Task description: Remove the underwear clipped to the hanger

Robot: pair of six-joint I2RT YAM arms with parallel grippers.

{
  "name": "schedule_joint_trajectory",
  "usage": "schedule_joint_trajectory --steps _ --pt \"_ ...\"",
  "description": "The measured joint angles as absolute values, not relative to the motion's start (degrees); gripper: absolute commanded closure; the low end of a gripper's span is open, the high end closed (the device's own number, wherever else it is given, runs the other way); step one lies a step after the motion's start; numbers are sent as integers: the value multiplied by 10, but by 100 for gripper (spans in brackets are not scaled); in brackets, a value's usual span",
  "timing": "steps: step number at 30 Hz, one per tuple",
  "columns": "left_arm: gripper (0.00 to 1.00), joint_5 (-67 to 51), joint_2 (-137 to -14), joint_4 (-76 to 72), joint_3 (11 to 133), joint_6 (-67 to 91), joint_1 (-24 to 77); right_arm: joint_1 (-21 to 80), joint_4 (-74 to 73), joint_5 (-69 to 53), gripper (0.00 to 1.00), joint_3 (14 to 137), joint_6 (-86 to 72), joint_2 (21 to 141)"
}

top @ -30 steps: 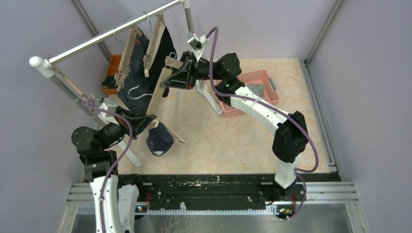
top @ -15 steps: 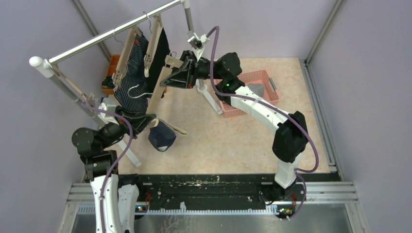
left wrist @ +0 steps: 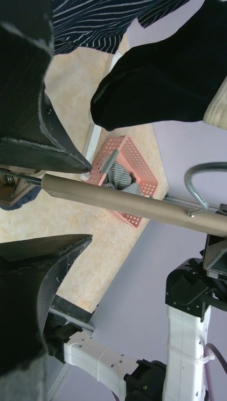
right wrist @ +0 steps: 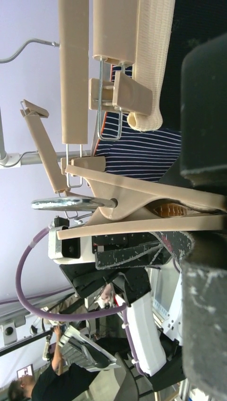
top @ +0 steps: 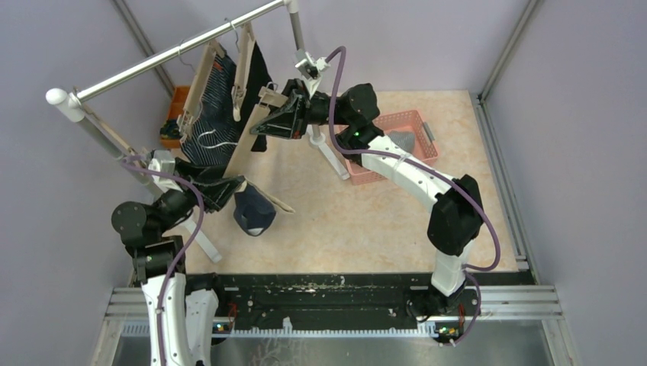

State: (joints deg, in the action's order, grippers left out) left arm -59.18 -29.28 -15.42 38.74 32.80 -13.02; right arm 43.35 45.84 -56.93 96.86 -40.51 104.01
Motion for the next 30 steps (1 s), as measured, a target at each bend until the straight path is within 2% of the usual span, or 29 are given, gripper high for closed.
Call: schedule_joint_trajectory --steps 3,9,13,25,30 --pt "43 -585 -289 -91 411 291 -130 433 458 -566 100 969 -401 1040" --pt "40 -556 -275 133 488 141 -130 434 449 -564 100 969 -390 1040" --pt "40 -529 -249 224 492 85 -130 434 429 -565 100 969 -381 1040" --pt "37 -521 -237 244 479 65 -130 435 411 -568 100 968 -381 1040" --pt "42 -521 -242 225 451 80 -130 435 419 -553 100 969 -386 1040"
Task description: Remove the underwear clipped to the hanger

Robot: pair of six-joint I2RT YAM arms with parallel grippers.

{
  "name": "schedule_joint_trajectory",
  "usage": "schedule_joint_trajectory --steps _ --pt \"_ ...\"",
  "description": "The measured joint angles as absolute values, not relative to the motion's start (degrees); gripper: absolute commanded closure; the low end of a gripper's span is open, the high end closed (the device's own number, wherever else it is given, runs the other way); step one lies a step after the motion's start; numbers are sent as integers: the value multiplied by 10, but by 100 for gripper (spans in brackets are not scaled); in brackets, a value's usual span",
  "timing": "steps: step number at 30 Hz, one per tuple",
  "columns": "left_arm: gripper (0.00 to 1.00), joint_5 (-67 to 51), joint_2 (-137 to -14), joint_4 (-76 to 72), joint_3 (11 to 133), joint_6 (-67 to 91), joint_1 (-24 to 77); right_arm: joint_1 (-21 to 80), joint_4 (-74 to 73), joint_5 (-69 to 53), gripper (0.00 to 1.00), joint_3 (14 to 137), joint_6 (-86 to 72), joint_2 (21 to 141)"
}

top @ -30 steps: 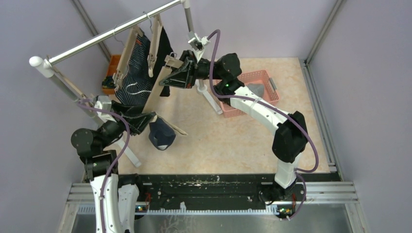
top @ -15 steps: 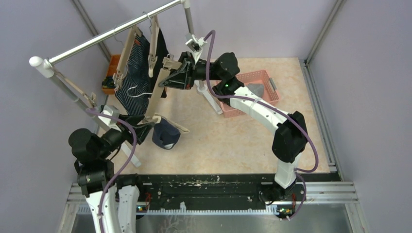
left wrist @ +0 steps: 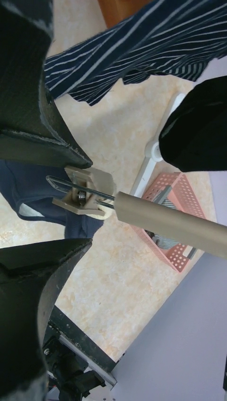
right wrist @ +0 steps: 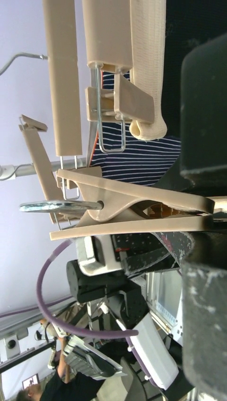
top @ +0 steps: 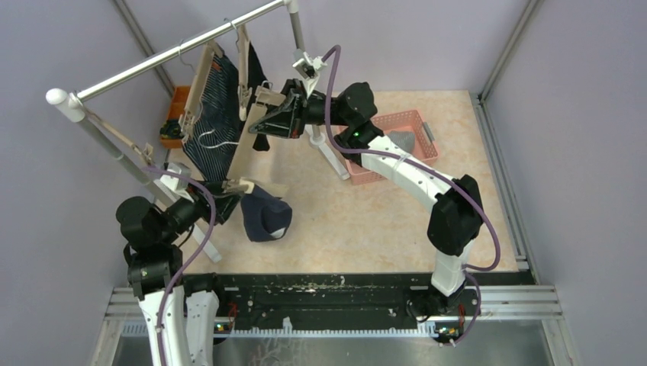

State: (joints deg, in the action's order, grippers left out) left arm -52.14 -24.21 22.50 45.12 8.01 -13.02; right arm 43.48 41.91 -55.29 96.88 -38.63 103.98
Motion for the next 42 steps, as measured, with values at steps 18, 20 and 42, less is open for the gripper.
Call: schedule_joint_trajectory --steps 18,20,42 --pt "45 -565 -276 20 367 230 -129 434 419 -529 100 1002 -375 1040" --pt "46 -566 -276 3 364 244 -129 434 420 -524 100 1002 -372 1040" --pt "42 -581 -265 -121 356 356 -133 431 444 -499 100 1006 -383 1032"
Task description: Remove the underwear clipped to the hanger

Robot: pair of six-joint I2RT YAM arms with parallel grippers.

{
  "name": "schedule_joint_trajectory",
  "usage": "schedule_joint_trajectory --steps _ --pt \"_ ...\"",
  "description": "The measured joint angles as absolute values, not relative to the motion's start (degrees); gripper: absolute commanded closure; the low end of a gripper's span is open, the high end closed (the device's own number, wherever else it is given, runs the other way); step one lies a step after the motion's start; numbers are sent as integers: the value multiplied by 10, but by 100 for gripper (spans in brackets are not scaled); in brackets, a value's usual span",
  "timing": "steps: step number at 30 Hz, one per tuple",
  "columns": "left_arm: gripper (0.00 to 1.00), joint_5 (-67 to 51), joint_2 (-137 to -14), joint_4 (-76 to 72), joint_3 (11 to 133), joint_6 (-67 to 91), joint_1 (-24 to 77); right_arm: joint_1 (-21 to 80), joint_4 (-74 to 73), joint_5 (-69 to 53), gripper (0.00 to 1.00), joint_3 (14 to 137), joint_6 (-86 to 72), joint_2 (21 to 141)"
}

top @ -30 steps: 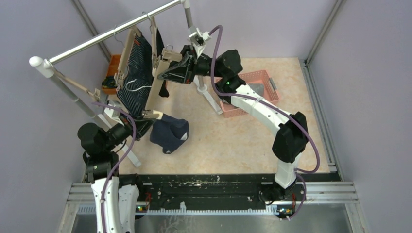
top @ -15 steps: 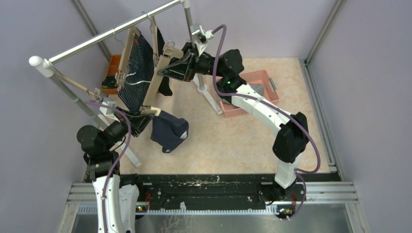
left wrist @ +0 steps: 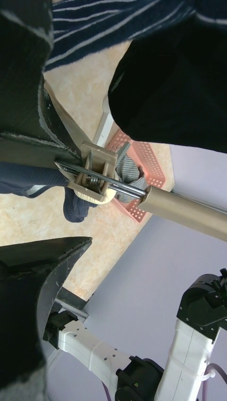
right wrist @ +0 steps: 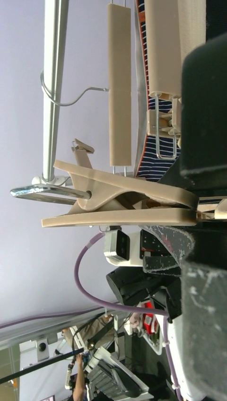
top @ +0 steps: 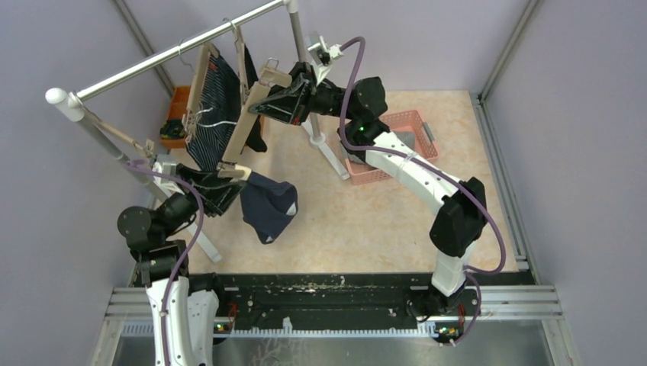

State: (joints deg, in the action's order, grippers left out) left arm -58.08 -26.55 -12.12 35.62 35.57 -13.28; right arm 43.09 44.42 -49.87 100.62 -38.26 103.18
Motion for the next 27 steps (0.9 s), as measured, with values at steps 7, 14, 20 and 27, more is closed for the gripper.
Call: schedule_joint_trajectory --steps 7,14,20,27 --pt "41 -578 -267 -178 345 387 -133 431 454 -495 100 1006 -384 1027" --pt "43 -575 -289 -236 340 417 -133 431 459 -491 100 1006 -383 1025" --pt "43 -563 -297 -276 340 430 -133 431 466 -488 100 1006 -379 1019" --pt "39 -518 -279 -319 320 439 -133 431 471 -486 100 1006 -379 1016"
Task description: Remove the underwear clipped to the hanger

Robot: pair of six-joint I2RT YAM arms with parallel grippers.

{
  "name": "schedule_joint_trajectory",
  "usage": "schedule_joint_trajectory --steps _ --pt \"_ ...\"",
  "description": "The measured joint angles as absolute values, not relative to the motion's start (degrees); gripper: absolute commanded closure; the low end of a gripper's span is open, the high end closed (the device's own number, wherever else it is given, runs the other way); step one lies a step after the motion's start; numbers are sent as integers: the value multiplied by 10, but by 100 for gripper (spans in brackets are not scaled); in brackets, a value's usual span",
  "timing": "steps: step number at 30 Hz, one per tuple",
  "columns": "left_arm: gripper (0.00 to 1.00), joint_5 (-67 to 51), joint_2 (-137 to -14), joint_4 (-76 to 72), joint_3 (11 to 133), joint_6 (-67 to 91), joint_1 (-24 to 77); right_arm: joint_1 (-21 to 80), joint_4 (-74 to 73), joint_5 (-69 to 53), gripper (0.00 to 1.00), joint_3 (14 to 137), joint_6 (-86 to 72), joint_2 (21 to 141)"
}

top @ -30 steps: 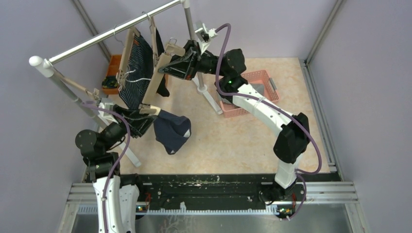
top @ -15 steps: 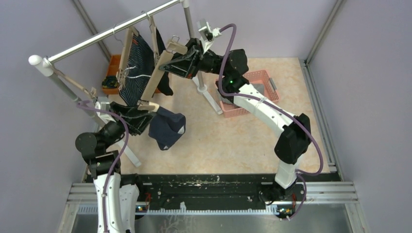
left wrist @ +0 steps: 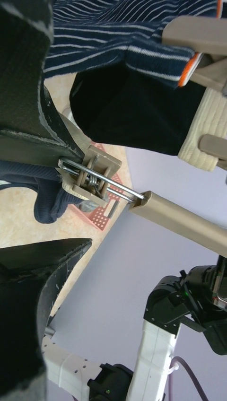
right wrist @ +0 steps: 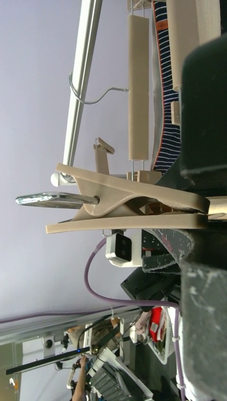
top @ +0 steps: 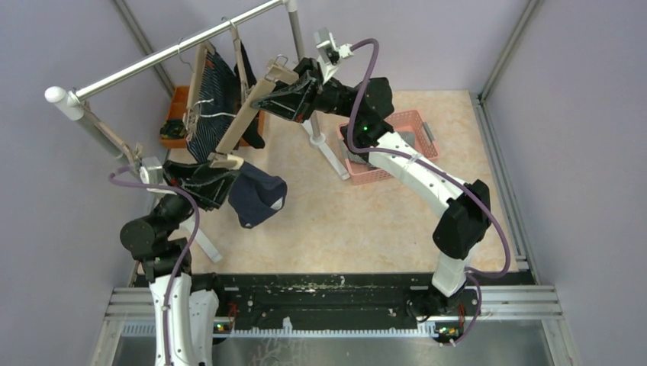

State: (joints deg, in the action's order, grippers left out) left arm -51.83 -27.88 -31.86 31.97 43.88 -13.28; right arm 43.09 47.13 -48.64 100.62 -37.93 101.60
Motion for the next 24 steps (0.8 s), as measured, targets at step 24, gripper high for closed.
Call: schedule_joint_trajectory --steps 24 --pt "40 -392 -224 -138 373 263 -132 438 392 -526 100 987 -362 1018"
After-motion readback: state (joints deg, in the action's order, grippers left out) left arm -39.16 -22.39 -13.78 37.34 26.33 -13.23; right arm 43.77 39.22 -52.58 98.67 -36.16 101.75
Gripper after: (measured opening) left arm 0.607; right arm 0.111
